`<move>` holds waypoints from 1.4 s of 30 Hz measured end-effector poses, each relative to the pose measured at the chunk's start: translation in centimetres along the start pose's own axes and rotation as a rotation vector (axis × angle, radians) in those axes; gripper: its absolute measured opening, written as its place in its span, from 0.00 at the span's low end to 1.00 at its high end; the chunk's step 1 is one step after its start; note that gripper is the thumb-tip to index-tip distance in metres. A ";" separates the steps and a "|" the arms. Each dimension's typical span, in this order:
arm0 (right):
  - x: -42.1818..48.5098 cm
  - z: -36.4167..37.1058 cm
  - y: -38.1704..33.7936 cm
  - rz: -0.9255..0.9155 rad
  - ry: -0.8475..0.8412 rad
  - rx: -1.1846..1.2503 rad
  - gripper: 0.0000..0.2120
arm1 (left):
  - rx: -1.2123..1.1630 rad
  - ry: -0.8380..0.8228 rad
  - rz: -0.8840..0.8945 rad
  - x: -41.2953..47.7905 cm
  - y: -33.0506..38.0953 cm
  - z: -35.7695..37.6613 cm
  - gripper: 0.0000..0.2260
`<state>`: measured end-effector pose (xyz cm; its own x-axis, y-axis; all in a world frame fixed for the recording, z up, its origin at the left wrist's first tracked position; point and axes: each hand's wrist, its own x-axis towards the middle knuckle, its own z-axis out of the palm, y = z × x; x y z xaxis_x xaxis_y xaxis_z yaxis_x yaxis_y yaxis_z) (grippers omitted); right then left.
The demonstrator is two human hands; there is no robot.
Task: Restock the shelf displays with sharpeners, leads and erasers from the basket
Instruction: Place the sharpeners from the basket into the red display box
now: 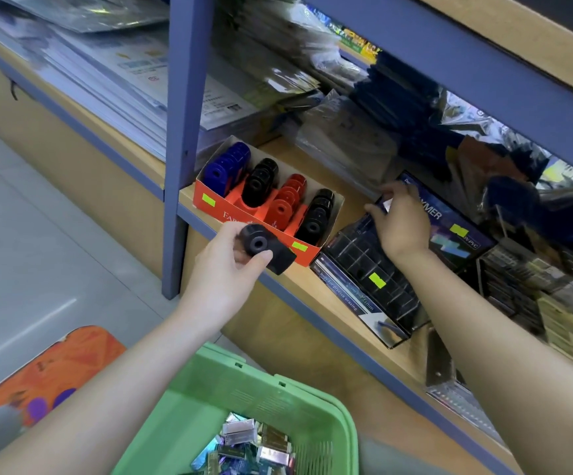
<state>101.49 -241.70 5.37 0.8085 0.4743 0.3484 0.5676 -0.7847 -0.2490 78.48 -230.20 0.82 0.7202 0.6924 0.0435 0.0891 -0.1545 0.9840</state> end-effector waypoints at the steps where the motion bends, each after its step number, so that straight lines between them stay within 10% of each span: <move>1: -0.6 -0.4 -1.0 -0.059 0.002 0.103 0.14 | 0.022 -0.029 0.036 0.0 0.1 -0.2 0.11; 6: -6.0 -3.5 -6.4 -0.347 -0.486 0.433 0.17 | 0.083 -0.083 0.089 -0.4 0.3 -0.8 0.19; 11: -8.8 -3.8 -6.9 -0.469 -0.568 0.382 0.22 | 0.135 -0.062 0.172 -0.9 0.9 -1.3 0.08; 29: -5.5 -1.9 -11.2 -0.232 -0.076 0.414 0.09 | 0.874 -0.094 0.447 8.1 0.3 -6.9 0.20; 42: -2.0 1.3 -13.8 -0.371 -0.265 -0.006 0.16 | 0.871 -0.120 0.501 9.5 -1.6 -7.0 0.24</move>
<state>92.29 -231.31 6.94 0.5632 0.8087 0.1698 0.8259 -0.5448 -0.1452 80.33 -218.45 0.91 0.8726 0.3387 0.3518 0.1941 -0.9016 0.3865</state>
